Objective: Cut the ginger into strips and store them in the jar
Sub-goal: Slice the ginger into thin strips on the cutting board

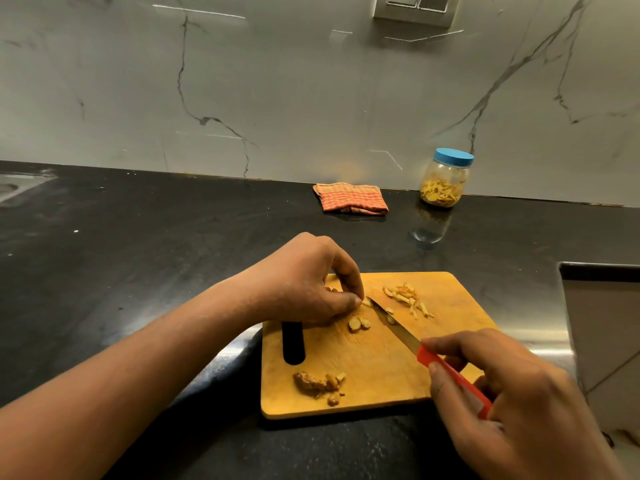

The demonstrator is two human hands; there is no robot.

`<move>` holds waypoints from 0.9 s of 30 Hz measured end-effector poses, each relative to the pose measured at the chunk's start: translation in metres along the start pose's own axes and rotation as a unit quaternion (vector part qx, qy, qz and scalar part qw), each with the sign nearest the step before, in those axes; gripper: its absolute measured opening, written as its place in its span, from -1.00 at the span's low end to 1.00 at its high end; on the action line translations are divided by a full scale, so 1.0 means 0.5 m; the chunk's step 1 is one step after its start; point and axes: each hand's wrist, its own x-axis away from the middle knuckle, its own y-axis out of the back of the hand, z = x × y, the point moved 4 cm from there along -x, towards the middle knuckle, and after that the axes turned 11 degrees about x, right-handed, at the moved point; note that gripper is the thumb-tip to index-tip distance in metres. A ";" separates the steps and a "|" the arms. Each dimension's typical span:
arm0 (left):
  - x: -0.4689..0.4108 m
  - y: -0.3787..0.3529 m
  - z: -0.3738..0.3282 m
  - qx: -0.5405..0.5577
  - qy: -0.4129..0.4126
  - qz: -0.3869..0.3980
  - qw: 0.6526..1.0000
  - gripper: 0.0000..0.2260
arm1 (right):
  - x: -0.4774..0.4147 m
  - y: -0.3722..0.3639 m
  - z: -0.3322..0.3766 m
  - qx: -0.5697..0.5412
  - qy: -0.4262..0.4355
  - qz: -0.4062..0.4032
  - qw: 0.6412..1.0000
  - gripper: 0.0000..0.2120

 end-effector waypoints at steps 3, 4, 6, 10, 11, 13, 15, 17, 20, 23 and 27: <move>-0.001 -0.002 0.001 0.003 0.000 0.004 1.000 -0.90 | -0.010 -0.005 -0.008 0.013 -0.007 0.011 1.000 -0.83; -0.002 -0.003 0.001 0.004 0.000 0.007 1.000 -0.89 | -0.013 -0.006 -0.009 0.012 -0.010 0.011 1.000 -0.83; -0.001 -0.005 0.000 0.003 0.000 0.012 1.000 -0.89 | -0.019 -0.010 -0.010 0.012 -0.010 0.012 1.000 -0.83; 0.000 -0.006 -0.001 -0.001 -0.005 0.014 1.000 -0.90 | -0.032 -0.005 -0.013 0.039 -0.010 0.002 0.999 -0.87; 0.000 -0.005 -0.002 0.000 -0.007 0.015 1.000 -0.89 | -0.035 0.001 -0.015 0.037 -0.013 -0.002 0.999 -0.87; 0.001 -0.002 -0.002 0.007 -0.008 0.021 1.000 -0.88 | -0.038 0.009 -0.012 0.017 -0.010 0.001 1.000 -0.85; 0.003 0.000 -0.004 0.012 -0.015 0.035 0.999 -0.86 | -0.033 0.005 -0.003 0.000 0.003 0.014 1.000 -0.82; 0.005 -0.001 -0.008 0.013 -0.026 0.051 0.998 -0.83 | -0.025 -0.006 0.001 0.001 0.007 0.024 1.000 -0.82; 0.007 -0.005 -0.008 0.005 -0.034 0.057 0.998 -0.79 | -0.018 -0.009 -0.004 0.006 -0.001 0.025 1.000 -0.82; 0.005 -0.008 -0.006 -0.007 -0.038 0.053 0.998 -0.80 | -0.019 -0.005 -0.006 0.007 -0.006 0.025 1.000 -0.80; 0.005 -0.007 -0.005 -0.004 -0.031 0.062 0.998 -0.81 | -0.017 -0.006 -0.010 -0.001 -0.010 0.013 1.000 -0.82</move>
